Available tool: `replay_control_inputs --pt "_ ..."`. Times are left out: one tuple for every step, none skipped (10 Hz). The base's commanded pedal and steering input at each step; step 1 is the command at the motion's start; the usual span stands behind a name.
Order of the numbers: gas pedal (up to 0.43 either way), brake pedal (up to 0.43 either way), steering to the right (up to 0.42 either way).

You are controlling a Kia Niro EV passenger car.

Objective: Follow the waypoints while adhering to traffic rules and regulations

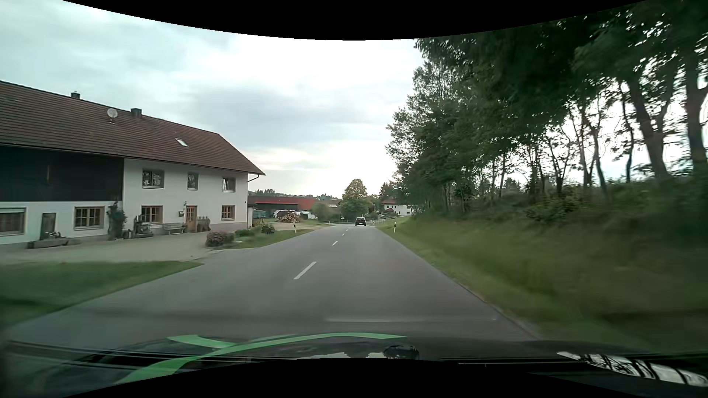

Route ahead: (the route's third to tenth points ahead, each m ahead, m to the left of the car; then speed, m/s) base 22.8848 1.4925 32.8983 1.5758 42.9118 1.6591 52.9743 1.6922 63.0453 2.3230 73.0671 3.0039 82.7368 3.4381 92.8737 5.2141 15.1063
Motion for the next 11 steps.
replay_control_inputs --pt "0.039 0.0 -0.007" --pt "0.039 0.0 -0.007" --pt "0.039 0.0 -0.006" --pt "0.02 0.0 -0.006" --pt "0.0 0.0 -0.006" --pt "0.0 0.0 -0.006" --pt "0.0 0.0 -0.008" --pt "0.0 0.0 -0.007" --pt "0.0 0.0 -0.007" --pt "0.0 0.0 -0.007" --pt "0.0 0.0 -0.008"
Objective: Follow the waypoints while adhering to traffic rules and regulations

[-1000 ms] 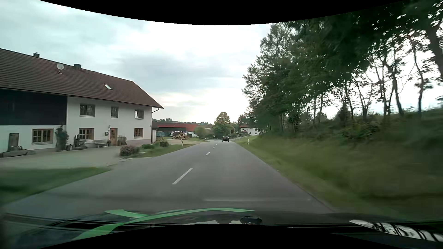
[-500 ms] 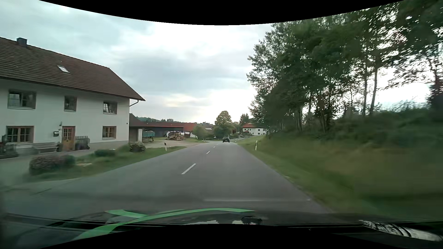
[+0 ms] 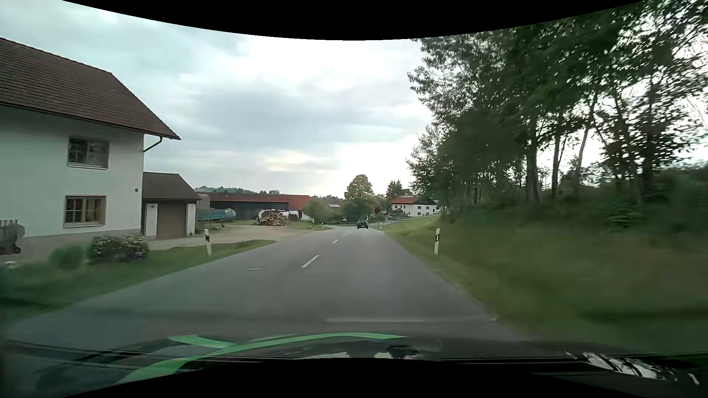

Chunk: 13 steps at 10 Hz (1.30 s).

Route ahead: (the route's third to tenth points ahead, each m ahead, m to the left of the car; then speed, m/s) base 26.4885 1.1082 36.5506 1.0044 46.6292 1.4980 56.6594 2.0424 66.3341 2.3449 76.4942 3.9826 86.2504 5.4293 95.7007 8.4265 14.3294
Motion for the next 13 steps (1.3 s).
replay_control_inputs --pt "0.0 0.0 -0.007" --pt "0.0 0.0 -0.008" --pt "0.0 0.0 -0.007" --pt "0.0 0.0 -0.006" --pt "0.0 0.0 -0.007" --pt "0.0 0.0 -0.006" --pt "0.0 0.0 -0.006" --pt "0.0 0.0 -0.005" --pt "0.0 0.0 -0.005" --pt "0.0 0.0 -0.005" --pt "0.059 0.0 -0.006" --pt "0.087 0.0 -0.006" --pt "0.11 0.0 -0.006"
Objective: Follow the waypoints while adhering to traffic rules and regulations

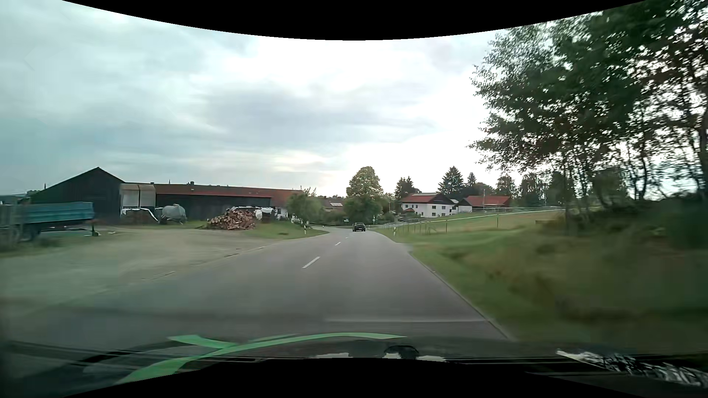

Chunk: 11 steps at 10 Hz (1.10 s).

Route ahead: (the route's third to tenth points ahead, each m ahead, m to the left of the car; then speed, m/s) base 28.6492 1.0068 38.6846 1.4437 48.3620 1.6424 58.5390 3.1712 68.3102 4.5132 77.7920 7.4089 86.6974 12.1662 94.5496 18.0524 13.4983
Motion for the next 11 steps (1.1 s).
replay_control_inputs --pt "0.118 0.0 -0.006" --pt "0.15 0.0 -0.006" --pt "0.15 0.0 -0.007" --pt "0.15 0.0 -0.007" --pt "0.15 0.0 -0.007" --pt "0.13 0.0 -0.007" --pt "0.11 0.0 -0.007" --pt "0.098 0.0 -0.007" --pt "0.087 0.0 -0.007" --pt "0.079 0.0 -0.007" --pt "0.079 0.0 -0.007"
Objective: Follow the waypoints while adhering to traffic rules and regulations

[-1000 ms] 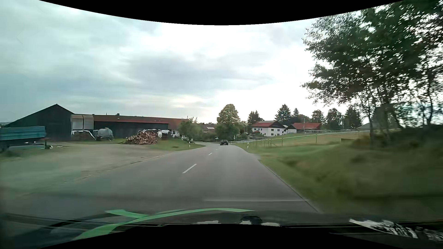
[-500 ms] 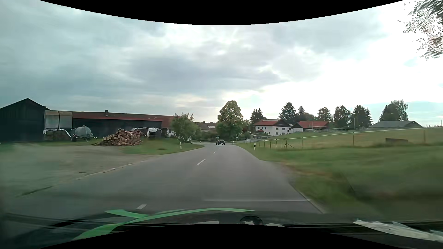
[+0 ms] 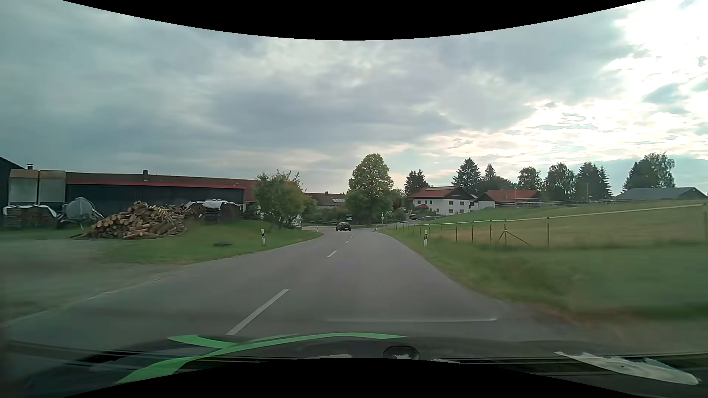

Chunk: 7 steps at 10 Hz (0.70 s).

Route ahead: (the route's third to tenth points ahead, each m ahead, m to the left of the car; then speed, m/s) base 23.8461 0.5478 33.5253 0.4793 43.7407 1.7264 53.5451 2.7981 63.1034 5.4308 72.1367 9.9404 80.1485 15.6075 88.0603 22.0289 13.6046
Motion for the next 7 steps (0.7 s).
replay_control_inputs --pt "0.028 0.0 -0.007" --pt "0.0 0.0 -0.007" --pt "0.0 0.0 -0.006" --pt "0.0 0.0 -0.004" --pt "0.0 0.0 -0.002" --pt "0.0 0.0 -0.001" --pt "0.0 0.0 -0.002"
